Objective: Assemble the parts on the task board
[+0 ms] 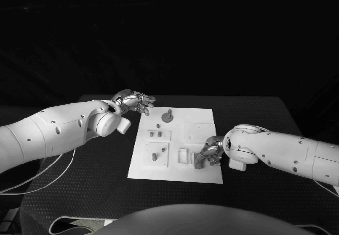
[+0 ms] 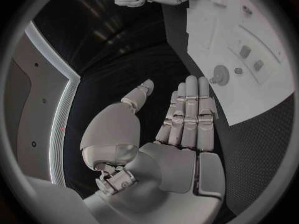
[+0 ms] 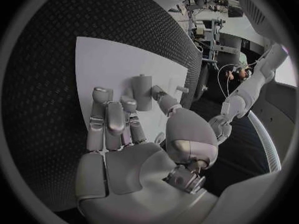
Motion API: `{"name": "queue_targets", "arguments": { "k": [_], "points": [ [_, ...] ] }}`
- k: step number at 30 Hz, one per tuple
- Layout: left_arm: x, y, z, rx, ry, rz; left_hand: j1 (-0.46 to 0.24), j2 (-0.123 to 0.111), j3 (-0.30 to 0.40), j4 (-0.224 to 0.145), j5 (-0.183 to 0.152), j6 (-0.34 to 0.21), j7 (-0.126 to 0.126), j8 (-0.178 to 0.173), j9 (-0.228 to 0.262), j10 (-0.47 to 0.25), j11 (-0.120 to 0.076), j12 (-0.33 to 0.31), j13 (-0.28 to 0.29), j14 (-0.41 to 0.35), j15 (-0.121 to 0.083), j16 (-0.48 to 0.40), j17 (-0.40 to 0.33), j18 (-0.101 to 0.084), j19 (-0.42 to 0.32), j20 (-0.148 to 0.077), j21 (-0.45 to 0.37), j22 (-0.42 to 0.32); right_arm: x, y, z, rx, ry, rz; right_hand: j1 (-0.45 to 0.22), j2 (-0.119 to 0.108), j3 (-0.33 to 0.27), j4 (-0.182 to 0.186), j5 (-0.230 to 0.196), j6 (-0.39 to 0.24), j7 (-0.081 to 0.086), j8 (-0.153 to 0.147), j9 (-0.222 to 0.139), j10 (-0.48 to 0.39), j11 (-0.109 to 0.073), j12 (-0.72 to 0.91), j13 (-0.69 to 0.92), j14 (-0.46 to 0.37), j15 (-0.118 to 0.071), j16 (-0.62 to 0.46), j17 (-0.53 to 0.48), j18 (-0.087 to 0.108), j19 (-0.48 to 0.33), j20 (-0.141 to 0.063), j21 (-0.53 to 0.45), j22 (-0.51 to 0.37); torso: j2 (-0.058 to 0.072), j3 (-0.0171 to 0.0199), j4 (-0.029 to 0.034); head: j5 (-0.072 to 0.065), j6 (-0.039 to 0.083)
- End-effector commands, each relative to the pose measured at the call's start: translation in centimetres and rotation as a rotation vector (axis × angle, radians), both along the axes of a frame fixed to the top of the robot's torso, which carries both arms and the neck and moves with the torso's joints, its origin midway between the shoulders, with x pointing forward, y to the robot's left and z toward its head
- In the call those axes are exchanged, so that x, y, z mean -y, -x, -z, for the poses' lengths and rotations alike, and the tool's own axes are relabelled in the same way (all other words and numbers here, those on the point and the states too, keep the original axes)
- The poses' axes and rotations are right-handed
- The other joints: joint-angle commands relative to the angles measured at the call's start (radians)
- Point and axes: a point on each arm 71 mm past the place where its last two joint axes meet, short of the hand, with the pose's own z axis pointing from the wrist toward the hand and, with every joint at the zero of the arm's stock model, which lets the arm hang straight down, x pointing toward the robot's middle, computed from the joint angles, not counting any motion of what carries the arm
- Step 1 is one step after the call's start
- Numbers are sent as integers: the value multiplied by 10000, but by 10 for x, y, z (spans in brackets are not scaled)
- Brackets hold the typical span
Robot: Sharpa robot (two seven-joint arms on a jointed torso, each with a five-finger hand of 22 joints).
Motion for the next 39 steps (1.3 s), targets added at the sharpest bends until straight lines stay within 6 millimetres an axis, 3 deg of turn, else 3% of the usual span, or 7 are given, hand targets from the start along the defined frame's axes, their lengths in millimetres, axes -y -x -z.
{"name": "queue_targets", "arguments": {
  "k": [1, 7, 12, 15, 20, 22, 39],
  "points": [
    [2, 0, -1, -39, 120, 130, -93, 29, 7, 48, 16, -76, 44, 58, -12, -60, -15, -18, 16, 27, 15, -36, 11, 57, -56, 8, -50, -14, 1, 5, -1, -49, -296, 223, -21, 185, 27, 69, 35, 227, 83, 37, 12, 47, -39, 46, -19, 30, -80, 81, -7, 176, 14, 13, 31, 177, 0, -4, -4, 26, -1],
    [2, 0, 0, -57, 113, 131, -100, 32, 7, 52, 15, -80, 45, 57, -15, -63, -14, -19, 16, 26, 15, -39, 15, 57, -58, 8, -50, -14, 5, 1, -16, 178, -529, 444, -100, 246, 35, 73, 33, 360, 45, 38, -17, 79, -74, 61, -47, 59, -109, 132, -19, 176, 18, 5, 48, 184, 1, 0, -9, 38, 0],
    [3, 0, 0, -76, 121, 165, -103, 33, 8, 52, 15, -84, 46, 57, -16, -66, -13, -19, 16, 25, 16, -42, 18, 58, -61, 8, -51, -14, 3, -3, -28, 223, -858, 645, -298, -116, 15, 165, 36, 453, 18, -17, -85, 97, -99, 70, -91, 56, -136, 182, -79, 176, 23, -7, 57, 178, 1, -1, -6, 36, 3],
    [3, 0, 0, -75, 123, 171, -103, 33, 10, 50, 16, -86, 46, 57, -18, -68, -13, -20, 16, 23, 16, -45, 21, 58, -63, 8, -51, -14, -3, -5, -31, 223, -1048, 676, -557, -451, 54, 481, 36, 512, 7, -73, -142, 97, -110, 77, -126, 28, -149, 220, -157, 176, 25, -24, 45, 167, 0, 1, 5, 24, 11],
    [3, 0, 0, -91, 120, 182, -100, 35, 13, 46, 17, -87, 46, 57, -19, -71, -13, -20, 15, 22, 16, -48, 24, 60, -65, 8, -51, -14, -20, -10, -30, 232, -1046, 402, -854, -620, 70, 776, 31, 563, -3, -111, -183, 81, -121, 85, -151, 1, -161, 261, -205, 176, 9, -38, 37, 170, 1, 3, -1, 1, 13],
    [5, 0, 0, -89, 125, 196, -99, 37, 15, 44, 17, -88, 46, 58, -20, -73, -12, -20, 15, 21, 17, -50, 26, 60, -67, 8, -51, -14, -25, -13, -29, 178, -1019, 335, -901, -636, 79, 820, 30, 575, -5, -117, -189, 79, -124, 88, -156, -2, -163, 275, -212, 176, 10, -44, 41, 174, 4, 1, -2, -33, 35],
    [5, 0, 1, -170, 117, 239, -118, 41, 14, 47, 16, -96, 50, 59, -26, -85, -7, -22, 14, 15, 21, -63, 40, 58, -76, 14, -52, -13, -43, -15, -18, 109, -757, -314, -1214, -662, 110, 1044, 30, 634, -19, -148, -216, 56, -137, 111, -180, -47, -174, 345, -277, 176, -26, -62, 58, 186, 1, 10, 1, 75, -1]
  ]
}}
